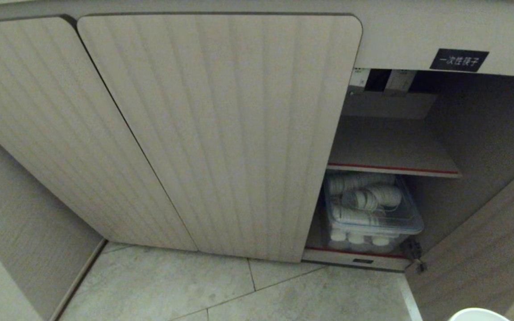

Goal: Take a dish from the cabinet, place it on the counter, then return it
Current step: Put it back into the cabinet

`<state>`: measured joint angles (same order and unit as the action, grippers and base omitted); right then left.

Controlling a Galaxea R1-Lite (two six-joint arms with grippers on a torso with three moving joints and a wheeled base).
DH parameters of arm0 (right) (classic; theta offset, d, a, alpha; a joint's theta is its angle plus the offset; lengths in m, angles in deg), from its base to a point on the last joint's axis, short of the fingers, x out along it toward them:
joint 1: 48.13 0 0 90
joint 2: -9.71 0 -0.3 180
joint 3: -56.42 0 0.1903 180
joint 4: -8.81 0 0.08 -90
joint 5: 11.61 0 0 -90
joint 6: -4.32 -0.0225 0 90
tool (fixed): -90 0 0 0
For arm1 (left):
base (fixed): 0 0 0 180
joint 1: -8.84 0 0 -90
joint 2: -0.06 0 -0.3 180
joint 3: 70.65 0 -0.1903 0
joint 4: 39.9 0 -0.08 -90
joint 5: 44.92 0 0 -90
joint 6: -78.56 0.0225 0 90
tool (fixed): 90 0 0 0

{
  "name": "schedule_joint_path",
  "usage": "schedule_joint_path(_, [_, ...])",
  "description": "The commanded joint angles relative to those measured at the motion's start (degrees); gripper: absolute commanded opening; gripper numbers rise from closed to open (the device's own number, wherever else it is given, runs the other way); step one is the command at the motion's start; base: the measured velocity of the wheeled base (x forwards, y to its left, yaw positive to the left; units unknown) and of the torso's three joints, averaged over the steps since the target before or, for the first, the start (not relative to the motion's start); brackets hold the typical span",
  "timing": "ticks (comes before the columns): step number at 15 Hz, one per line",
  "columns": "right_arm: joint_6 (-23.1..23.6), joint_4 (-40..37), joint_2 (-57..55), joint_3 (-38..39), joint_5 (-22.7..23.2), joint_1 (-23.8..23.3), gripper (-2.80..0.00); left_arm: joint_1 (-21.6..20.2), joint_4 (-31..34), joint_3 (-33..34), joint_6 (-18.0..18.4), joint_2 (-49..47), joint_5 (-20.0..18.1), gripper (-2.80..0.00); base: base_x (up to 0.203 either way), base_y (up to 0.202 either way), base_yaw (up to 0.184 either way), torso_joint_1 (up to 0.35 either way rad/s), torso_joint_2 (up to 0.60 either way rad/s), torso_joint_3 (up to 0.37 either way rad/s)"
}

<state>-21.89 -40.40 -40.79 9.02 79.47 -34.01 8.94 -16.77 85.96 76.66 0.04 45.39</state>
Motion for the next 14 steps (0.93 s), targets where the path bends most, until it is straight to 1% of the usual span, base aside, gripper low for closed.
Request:
schedule_joint_path(1, [-0.16, -0.16, -1.82, -0.5, 0.07, -0.7, -2.8, -0.01, -0.03, 0.02, -0.04, 0.02, 0.05, -2.8, 0.0, 0.0, 0.0, 0.0, 0.0, 0.0])
schedule_joint_path(7, [-0.26, 0.0, -5.91, -3.97, -0.02, -1.98, -2.8, -0.01, -0.03, -0.02, -0.04, 0.02, 0.05, -2.8, 0.0, 0.0, 0.0, 0.0, 0.0, 0.0])
schedule_joint_path(10, [-3.26, 0.0, -9.18, -7.48, -0.02, -2.25, -2.8, -0.01, -0.03, 0.02, -0.04, 0.02, 0.05, -2.8, 0.0, 0.0, 0.0, 0.0, 0.0, 0.0])
schedule_joint_path(13, [-3.97, 0.06, -11.25, -9.31, -0.13, -2.26, -2.8, -0.01, -0.03, 0.02, -0.04, 0.02, 0.05, -2.8, 0.0, 0.0, 0.0, 0.0, 0.0, 0.0])
schedule_joint_path(14, [-4.89, 0.33, -12.18, -10.14, -0.18, -2.26, -2.8, -0.01, -0.03, 0.02, -0.04, 0.02, 0.05, -2.8, 0.0, 0.0, 0.0, 0.0, 0.0, 0.0])
